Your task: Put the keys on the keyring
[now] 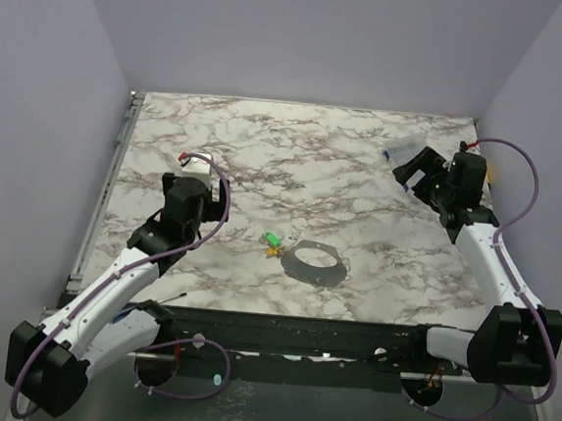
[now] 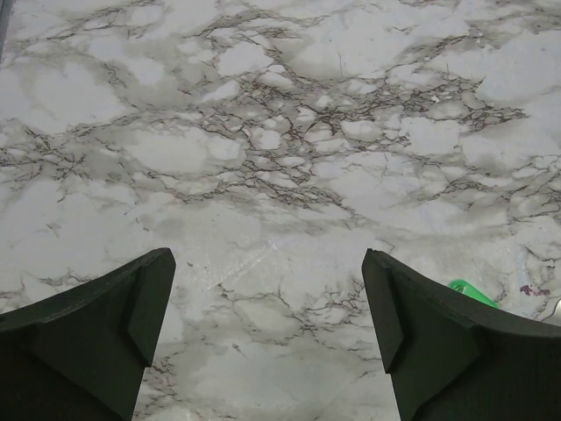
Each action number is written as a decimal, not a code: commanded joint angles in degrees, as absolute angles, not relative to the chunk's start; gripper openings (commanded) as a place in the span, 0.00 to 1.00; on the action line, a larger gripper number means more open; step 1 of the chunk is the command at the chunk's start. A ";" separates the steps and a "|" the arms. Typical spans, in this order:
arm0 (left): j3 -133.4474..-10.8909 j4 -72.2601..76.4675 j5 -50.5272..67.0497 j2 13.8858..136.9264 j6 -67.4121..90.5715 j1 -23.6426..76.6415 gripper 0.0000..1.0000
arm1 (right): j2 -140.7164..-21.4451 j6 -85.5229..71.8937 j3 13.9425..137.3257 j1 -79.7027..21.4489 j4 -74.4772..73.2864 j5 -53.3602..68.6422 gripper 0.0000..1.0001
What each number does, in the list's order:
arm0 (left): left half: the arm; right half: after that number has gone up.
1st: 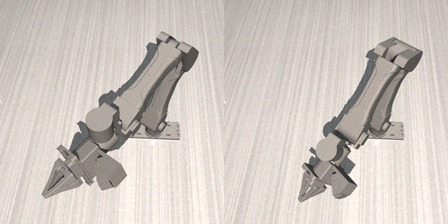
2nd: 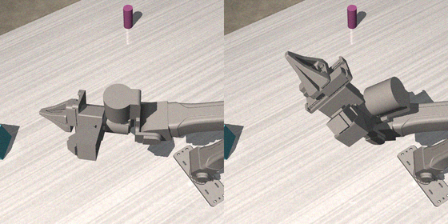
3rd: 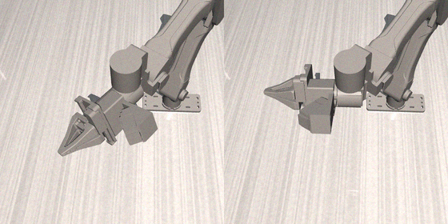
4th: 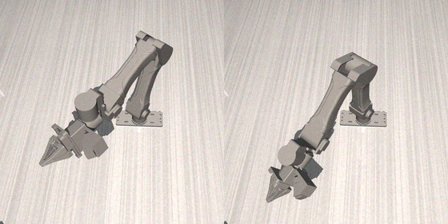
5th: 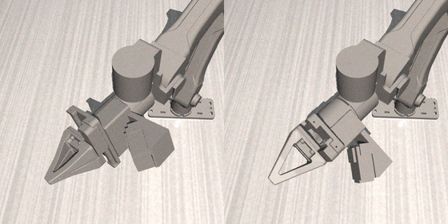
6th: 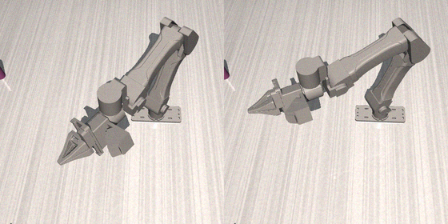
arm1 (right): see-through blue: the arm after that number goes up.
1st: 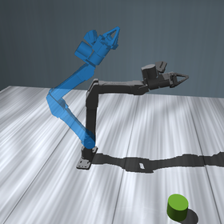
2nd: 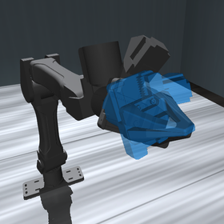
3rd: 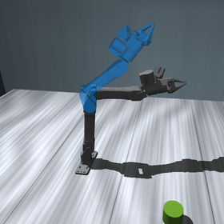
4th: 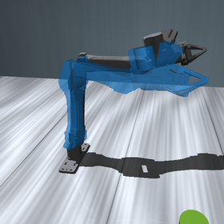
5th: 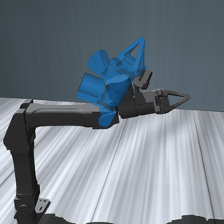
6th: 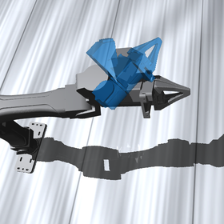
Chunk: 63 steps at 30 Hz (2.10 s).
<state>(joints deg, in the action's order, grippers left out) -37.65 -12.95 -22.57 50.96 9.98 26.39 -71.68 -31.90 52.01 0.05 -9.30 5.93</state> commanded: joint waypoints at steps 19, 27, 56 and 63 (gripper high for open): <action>-37.47 -13.70 -19.29 47.26 10.52 26.55 0.95 | -72.65 -25.13 57.41 -21.67 -19.26 6.63 1.00; -37.76 -13.80 -16.20 47.97 10.88 26.55 0.88 | -74.47 -21.79 55.41 -26.02 -14.43 14.35 0.94; -50.07 -20.25 3.38 78.28 3.54 37.11 0.61 | -73.94 -18.50 49.32 -28.20 -12.28 12.38 0.94; -52.85 -20.48 4.66 85.99 3.19 37.18 0.54 | -74.18 -18.56 48.94 -28.22 -11.92 12.57 0.94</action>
<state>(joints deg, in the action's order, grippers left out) -50.76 -18.81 5.41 82.70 4.60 37.26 -75.20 -19.40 50.13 -28.05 -13.23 13.15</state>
